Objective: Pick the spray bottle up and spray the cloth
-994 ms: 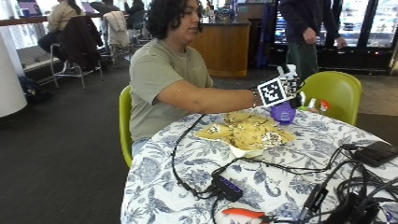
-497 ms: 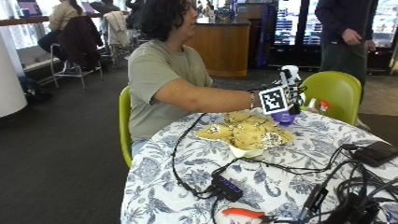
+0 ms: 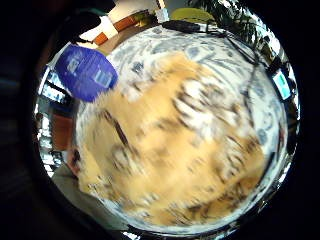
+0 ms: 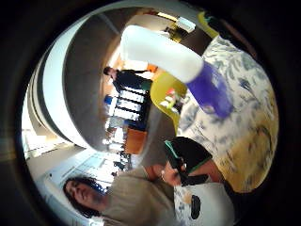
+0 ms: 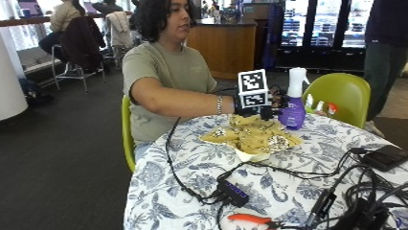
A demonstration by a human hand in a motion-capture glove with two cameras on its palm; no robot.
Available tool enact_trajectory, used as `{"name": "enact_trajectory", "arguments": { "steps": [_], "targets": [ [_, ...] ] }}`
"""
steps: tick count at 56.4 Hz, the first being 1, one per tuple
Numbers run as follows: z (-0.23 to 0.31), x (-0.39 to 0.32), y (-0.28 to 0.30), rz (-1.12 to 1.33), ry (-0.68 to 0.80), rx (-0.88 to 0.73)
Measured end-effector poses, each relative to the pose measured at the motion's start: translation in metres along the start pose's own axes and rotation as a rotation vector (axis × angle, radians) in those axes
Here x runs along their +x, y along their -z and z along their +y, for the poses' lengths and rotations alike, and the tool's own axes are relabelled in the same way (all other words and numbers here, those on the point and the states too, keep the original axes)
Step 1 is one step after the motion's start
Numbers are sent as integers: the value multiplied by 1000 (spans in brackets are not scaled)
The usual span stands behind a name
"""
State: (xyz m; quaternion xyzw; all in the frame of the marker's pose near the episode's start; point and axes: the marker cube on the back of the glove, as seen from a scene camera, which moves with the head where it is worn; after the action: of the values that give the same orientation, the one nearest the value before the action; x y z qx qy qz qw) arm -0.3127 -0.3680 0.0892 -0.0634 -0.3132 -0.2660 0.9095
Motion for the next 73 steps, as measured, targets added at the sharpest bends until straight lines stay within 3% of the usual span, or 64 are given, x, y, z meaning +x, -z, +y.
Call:
{"name": "enact_trajectory", "arguments": {
  "steps": [17,42,73],
  "targets": [
    [94,12,53,257,45,-139],
    [207,-2,94,560,159,-189],
    [253,-2,78,628,143,-261]
  ]
}}
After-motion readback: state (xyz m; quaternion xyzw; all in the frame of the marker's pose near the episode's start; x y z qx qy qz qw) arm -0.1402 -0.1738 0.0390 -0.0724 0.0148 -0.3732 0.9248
